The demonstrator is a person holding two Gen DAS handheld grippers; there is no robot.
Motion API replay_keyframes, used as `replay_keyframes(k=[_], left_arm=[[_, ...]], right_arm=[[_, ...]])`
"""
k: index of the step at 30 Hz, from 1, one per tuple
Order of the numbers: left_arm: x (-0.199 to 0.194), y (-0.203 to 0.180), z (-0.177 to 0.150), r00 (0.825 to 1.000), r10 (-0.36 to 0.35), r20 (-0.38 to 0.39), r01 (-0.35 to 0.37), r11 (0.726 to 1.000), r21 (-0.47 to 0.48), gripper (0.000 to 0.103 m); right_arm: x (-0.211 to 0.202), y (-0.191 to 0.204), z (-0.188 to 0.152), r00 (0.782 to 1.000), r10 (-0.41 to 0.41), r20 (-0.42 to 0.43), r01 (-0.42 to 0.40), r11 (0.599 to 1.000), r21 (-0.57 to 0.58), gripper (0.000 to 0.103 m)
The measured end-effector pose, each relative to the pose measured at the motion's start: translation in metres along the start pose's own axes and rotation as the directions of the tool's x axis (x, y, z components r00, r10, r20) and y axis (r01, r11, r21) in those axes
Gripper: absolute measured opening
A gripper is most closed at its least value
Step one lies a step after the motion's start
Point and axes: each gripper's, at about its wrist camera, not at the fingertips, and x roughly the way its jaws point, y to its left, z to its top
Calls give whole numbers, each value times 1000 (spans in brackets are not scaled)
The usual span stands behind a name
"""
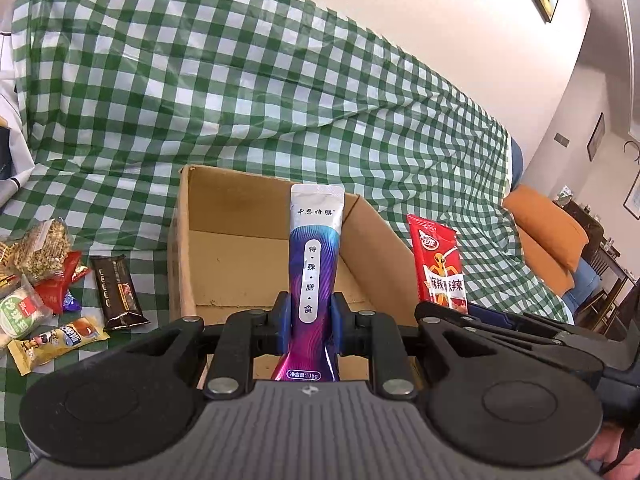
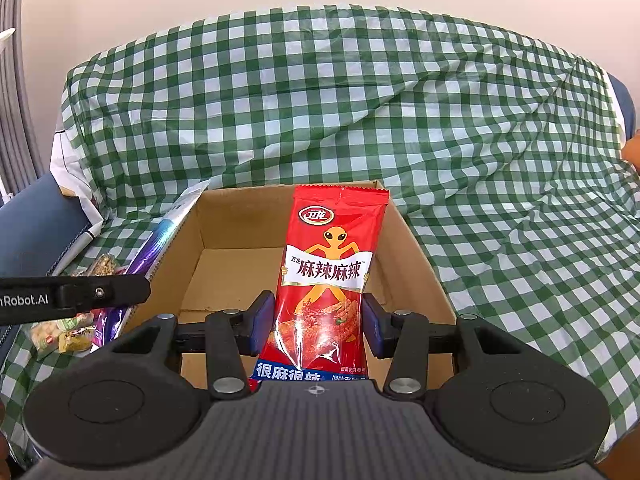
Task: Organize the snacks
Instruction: 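Carry the purple tube with the left tool while the right tool carries the red bag over the box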
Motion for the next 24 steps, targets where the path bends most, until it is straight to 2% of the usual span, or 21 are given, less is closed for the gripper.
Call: replay_keyframes(k=[24], left_arm=[[2,-5,-2,1000,-24,2,24,999,31,22]], right_arm=[[3,3,0,1000,-24,13,24,1000,4,49]])
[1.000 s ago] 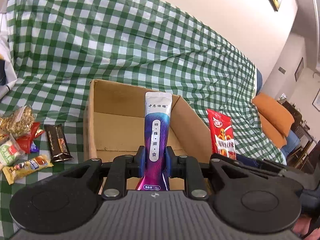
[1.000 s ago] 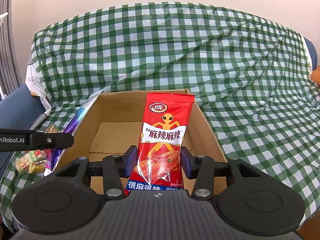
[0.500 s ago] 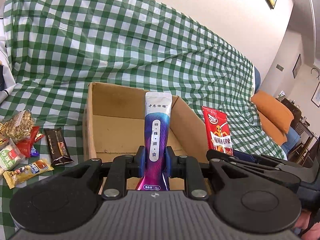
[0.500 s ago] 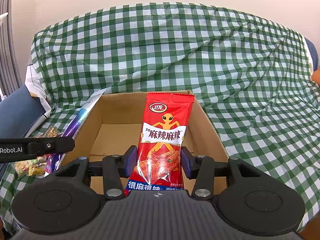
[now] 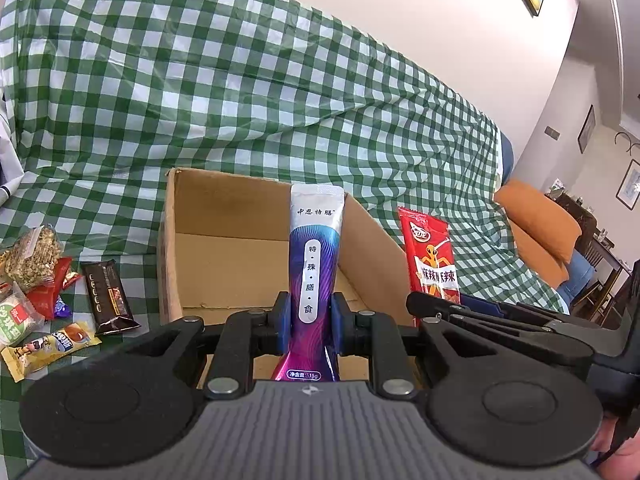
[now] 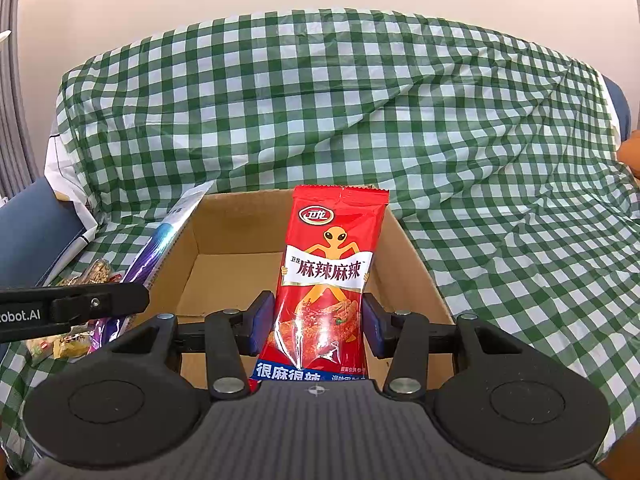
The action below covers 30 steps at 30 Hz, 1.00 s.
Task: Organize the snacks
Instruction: 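Carry the purple tube with the left tool while the right tool carries the red bag over the box, then open the left tool to drop the tube while the right tool drops the red bag into the box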
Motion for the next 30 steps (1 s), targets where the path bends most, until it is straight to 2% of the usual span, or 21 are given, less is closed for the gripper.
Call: replay_keyframes(k=[16,20,30], left_arm=[[2,-3,-1,1000,-16,-6,16,1000,-2,23],[7,-3,-2,998,-37,-42,37,999,-8,29],[4,0,-1,999,-31,-25,31,1000,-6,29]], right_arm=[[-1,2,0,1000,-20,9,20,1000,12,49],[0,2,0,1000,-23,-6,23,1000,19,51],[4,6,0,998,-52,-19,51,999,-11,54]])
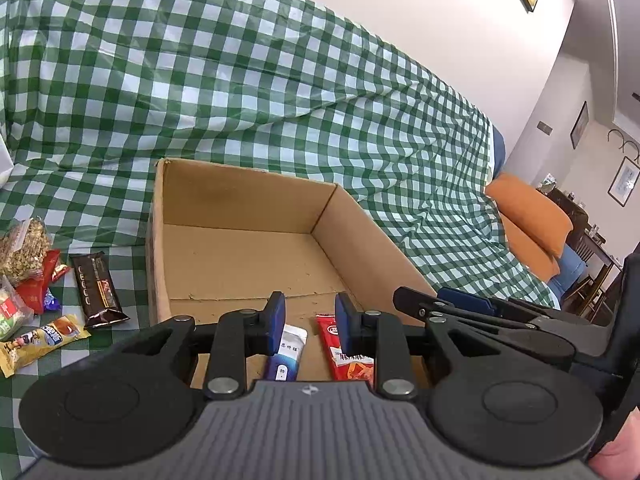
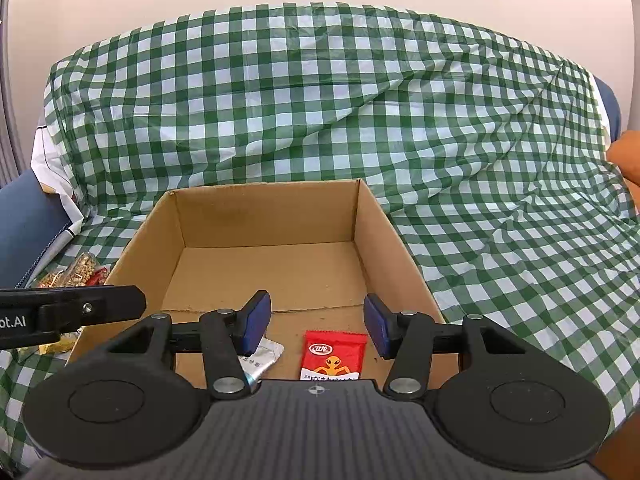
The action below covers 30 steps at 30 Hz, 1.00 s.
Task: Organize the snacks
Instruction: 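Open the left tool to drop the tube while the right tool drops the red bag into the box, then grasp the clear sachima bag with the left tool while the right tool grasps the yellow cow-print bar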
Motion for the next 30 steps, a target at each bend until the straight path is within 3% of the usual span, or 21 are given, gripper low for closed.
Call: replay_keyframes(k=[9,13,16,19,21,24,28,30], left_arm=[[-13,16,5,1000,-14,1,14,1000,-9,28],[-16,31,15,993,-79,-87,80,997,8,24],[-22,47,30,991,-64,-121,75,993,91,23],[-29,78,44,987,-78,-139,93,990,102,23],[-35,104,49,991,-46,-129,59,994,97,23],[-40,154,44,992,-10,-127,7,1000,-25,23],[-38,203,42,973,128,-194,-153,982,-115,23],[-31,218,36,946,196,-259,-228,969,-99,23]], right_arm=[[0,4,3,999,31,14,-31,999,20,53],[2,11,4,999,44,14,-45,998,39,50],[4,19,6,998,57,11,-58,997,57,46],[7,29,8,998,61,20,-62,996,66,43],[10,35,10,996,85,12,-86,993,82,43],[15,47,10,992,125,-5,-124,988,97,43],[15,69,9,980,198,2,-197,977,75,44],[14,82,6,973,230,0,-230,972,54,44]])
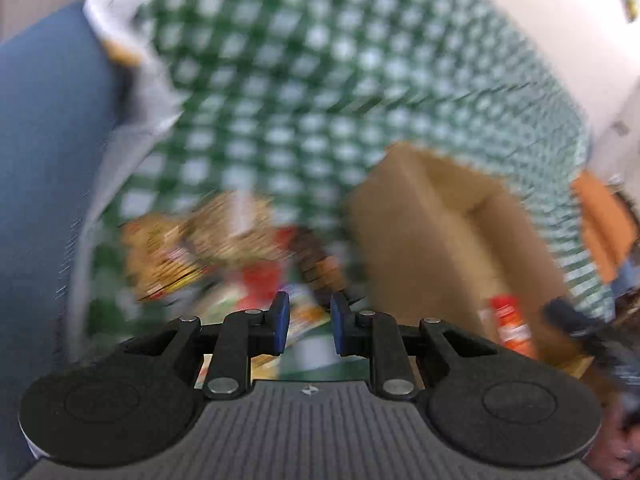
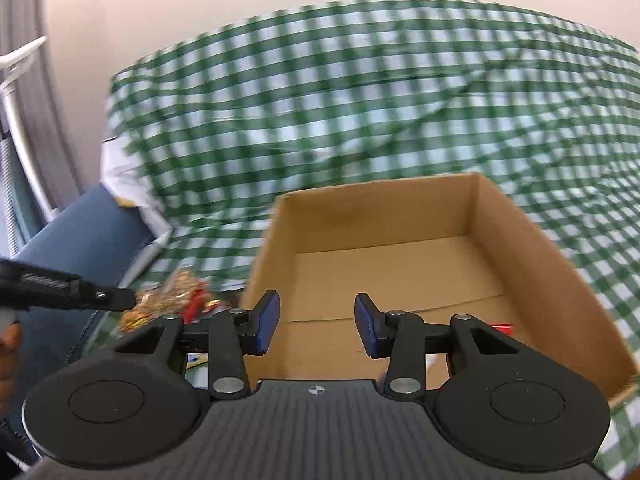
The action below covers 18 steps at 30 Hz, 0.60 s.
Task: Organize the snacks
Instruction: 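Grasp the clear sachima bag with the left tool while the right tool grasps the yellow cow-print bar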
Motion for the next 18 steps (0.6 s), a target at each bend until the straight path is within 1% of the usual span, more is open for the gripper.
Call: replay_keyframes(k=[2,3,4,6,8,10,11,13,14,17,18], left_arm=[[8,6,-1,996,82,-28,-81,996,40,23],[11,10,-1,994,106,-34,-105,993,56,26],[14,16,-1,993,112,-44,-110,993,52,28],[21,24,-2,989,129,-76,-126,991,42,38],[27,29,-2,983,158,-96,-153,987,56,39],[34,35,-2,977,176,-119,-171,984,56,47],[36,36,-2,975,182,-126,-176,983,54,51],[43,40,-1,971,187,-147,-183,982,40,51],[45,42,-2,969,184,-163,-182,983,24,51],[50,57,-4,962,162,-218,-173,985,-29,59],[52,59,-4,960,155,-231,-170,984,-44,57]], right_arm=[[2,12,-3,999,38,-1,-38,999,-15,44],[3,18,-4,998,57,1,-57,998,-25,44],[5,24,-5,997,76,2,-76,997,-35,44],[8,36,-8,994,112,-1,-112,993,-43,44],[12,48,-8,989,146,-17,-147,988,-48,44],[17,63,-8,985,170,-34,-172,983,-63,44],[19,70,-8,982,184,-42,-186,980,-72,44],[22,87,-9,976,210,-58,-215,971,-101,44],[25,96,-10,973,221,-66,-228,967,-118,44],[34,116,-15,965,246,-96,-257,958,-128,44],[40,120,-18,962,250,-109,-263,957,-120,44]])
